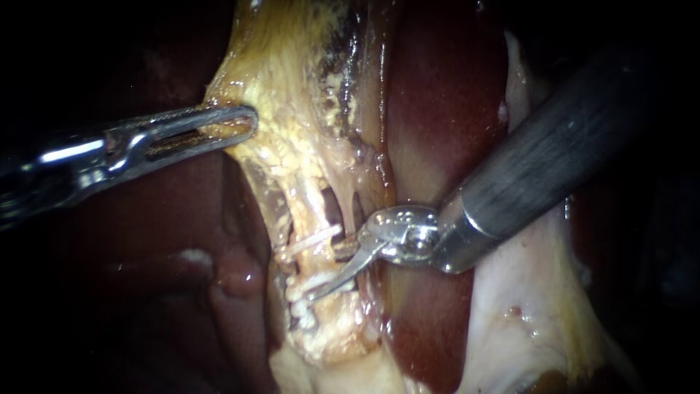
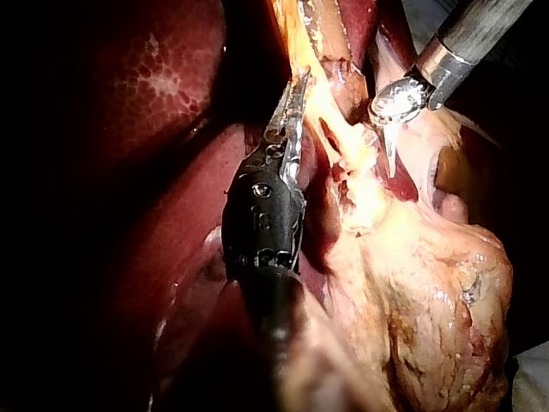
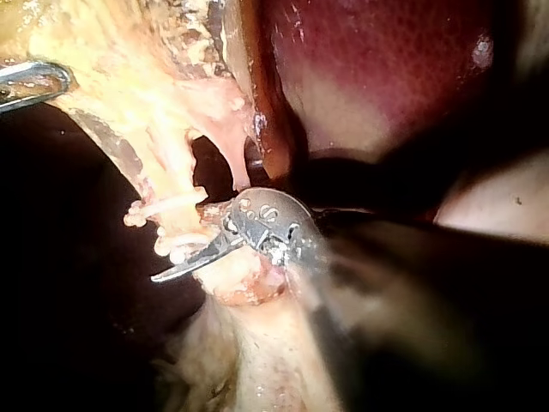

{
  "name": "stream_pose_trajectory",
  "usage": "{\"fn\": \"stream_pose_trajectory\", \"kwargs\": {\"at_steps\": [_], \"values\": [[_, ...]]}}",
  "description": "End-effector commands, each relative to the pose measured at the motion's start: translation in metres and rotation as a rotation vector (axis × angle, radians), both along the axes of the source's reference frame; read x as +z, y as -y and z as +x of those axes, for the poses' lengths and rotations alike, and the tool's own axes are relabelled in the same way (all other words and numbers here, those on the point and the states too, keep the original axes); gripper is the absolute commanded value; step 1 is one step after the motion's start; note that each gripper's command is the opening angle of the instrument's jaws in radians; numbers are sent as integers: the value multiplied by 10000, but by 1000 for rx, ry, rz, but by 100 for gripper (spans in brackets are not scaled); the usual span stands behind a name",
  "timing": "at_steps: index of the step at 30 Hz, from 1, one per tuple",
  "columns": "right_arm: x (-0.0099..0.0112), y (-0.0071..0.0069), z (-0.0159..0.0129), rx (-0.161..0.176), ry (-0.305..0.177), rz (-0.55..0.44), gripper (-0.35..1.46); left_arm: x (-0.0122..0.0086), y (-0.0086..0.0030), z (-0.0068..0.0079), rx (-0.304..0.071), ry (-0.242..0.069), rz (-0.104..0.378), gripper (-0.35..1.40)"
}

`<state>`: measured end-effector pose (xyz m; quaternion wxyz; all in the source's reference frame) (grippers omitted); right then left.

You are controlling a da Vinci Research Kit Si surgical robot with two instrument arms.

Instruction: Go to the cutting position left tube

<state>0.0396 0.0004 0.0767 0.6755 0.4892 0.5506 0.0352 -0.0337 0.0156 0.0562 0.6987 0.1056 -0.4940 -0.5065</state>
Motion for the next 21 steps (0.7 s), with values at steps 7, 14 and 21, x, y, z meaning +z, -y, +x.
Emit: {"fn": "stream_pose_trajectory", "kwargs": {"at_steps": [7,14,21], "values": [[-1,0,14,11,-25,17,108,-1,-1,-1,-2,-2,0,-35],[-1,5,30,21,-42,26,105,0,-1,-2,-3,-2,0,-35],[5,10,43,20,-15,61,94,0,-1,-3,-3,-2,0,-35]]}}
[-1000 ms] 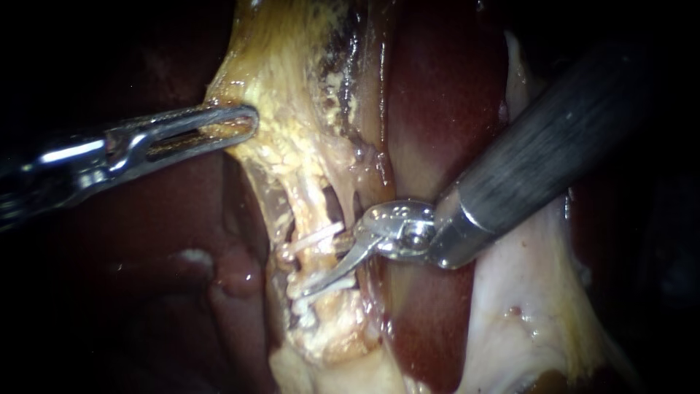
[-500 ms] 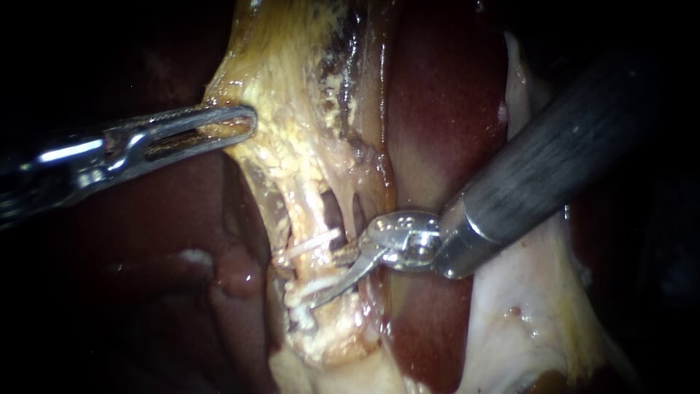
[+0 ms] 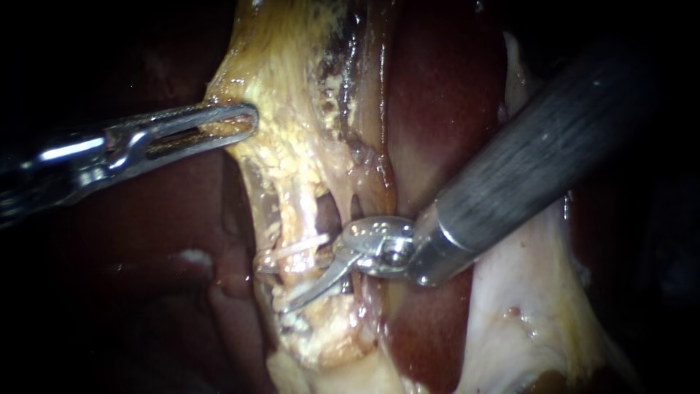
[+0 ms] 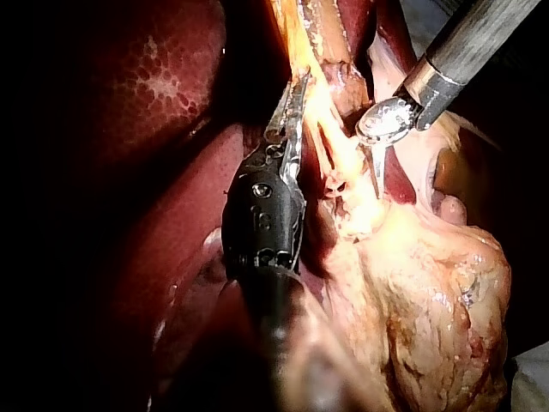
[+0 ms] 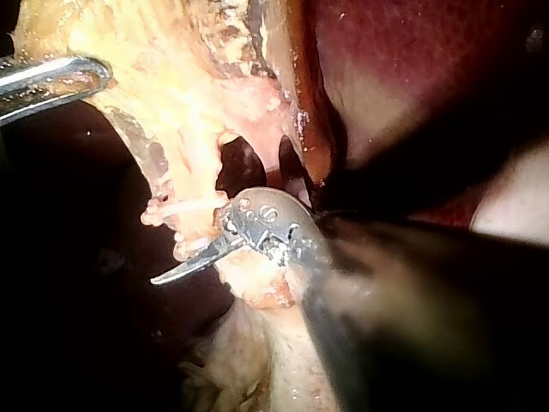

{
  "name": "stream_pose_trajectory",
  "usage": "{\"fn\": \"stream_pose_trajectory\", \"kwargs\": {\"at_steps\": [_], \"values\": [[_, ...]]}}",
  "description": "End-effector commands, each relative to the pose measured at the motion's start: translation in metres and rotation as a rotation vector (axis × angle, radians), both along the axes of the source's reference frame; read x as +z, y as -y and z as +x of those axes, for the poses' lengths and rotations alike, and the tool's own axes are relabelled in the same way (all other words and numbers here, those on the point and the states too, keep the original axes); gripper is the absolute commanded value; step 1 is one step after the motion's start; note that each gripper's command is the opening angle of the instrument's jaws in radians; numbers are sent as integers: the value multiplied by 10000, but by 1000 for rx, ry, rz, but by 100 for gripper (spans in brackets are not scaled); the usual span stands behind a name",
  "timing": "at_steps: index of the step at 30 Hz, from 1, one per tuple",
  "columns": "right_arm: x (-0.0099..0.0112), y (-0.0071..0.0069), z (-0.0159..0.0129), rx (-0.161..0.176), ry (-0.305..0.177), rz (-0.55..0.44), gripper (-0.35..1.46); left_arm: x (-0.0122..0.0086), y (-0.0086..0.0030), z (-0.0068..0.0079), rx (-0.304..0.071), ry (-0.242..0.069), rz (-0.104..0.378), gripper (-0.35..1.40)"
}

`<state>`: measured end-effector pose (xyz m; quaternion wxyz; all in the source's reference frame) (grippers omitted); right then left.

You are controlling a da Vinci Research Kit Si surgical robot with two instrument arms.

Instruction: Go to the cutting position left tube

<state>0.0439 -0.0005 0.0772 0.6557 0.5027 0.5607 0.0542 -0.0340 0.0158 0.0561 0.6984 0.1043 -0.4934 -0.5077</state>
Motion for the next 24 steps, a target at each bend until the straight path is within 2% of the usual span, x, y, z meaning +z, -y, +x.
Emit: {"fn": "stream_pose_trajectory", "kwargs": {"at_steps": [1,9,24], "values": [[1,0,1,-1,5,9,93,0,0,0,0,0,0,-35],[2,-3,6,5,17,54,84,0,0,-1,0,0,0,-35],[5,-4,6,2,31,72,83,0,0,-1,-1,-1,0,-35]]}}
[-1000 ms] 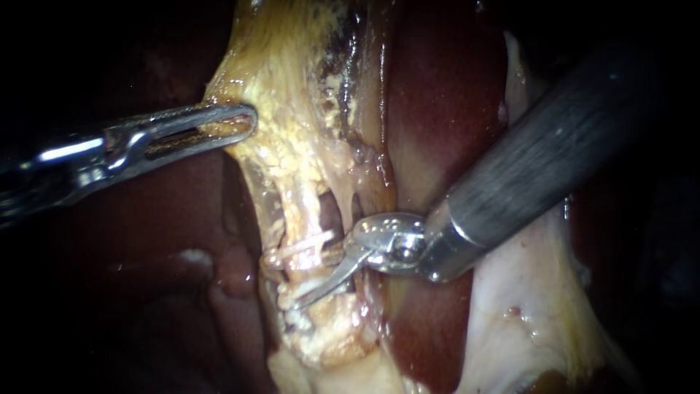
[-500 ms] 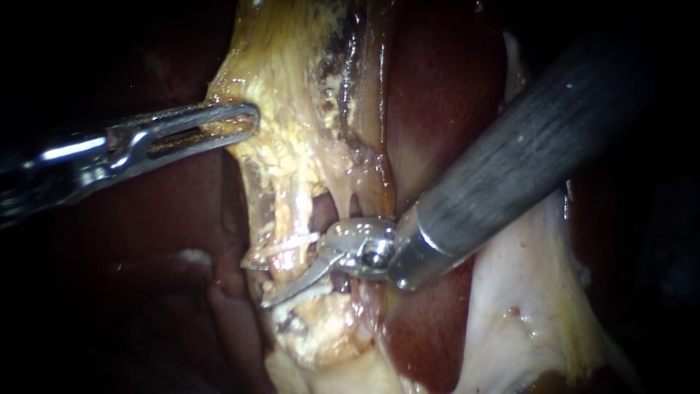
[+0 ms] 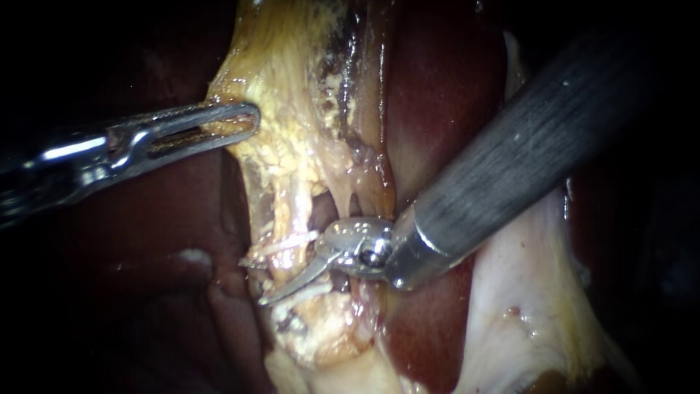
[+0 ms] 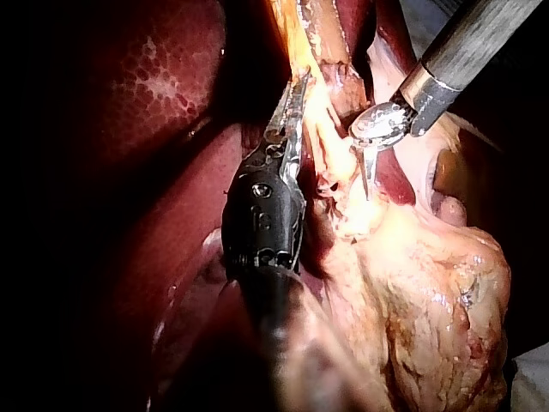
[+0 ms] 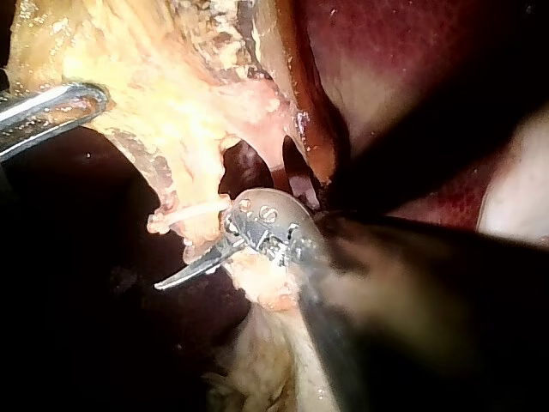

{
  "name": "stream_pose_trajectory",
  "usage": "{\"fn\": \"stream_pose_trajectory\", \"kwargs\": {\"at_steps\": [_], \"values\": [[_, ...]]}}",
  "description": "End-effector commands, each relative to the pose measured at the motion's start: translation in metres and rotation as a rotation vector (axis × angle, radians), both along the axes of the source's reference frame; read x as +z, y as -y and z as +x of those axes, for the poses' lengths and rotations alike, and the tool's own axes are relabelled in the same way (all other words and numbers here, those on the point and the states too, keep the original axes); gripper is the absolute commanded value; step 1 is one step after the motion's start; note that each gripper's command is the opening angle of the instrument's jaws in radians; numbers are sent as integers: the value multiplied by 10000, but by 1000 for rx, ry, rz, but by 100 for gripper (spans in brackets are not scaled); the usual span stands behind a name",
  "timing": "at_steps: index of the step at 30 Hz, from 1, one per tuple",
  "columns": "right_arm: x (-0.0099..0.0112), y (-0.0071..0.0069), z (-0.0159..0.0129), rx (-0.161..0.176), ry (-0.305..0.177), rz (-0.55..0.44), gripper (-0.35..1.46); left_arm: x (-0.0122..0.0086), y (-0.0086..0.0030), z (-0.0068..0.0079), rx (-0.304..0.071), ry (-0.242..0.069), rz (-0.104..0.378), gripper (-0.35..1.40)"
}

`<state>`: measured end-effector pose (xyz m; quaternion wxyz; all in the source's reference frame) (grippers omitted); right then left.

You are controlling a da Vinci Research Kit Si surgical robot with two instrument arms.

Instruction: Go to the cutting position left tube

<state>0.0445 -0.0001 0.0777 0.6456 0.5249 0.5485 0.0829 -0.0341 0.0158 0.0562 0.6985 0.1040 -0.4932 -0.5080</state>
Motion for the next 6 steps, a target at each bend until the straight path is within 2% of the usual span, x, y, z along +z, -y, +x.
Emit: {"fn": "stream_pose_trajectory", "kwargs": {"at_steps": [1,6], "values": [[0,0,0,-1,3,4,83,0,0,0,0,0,0,-35],[0,0,0,-2,7,9,83,-1,0,-1,-1,0,0,-35]]}}
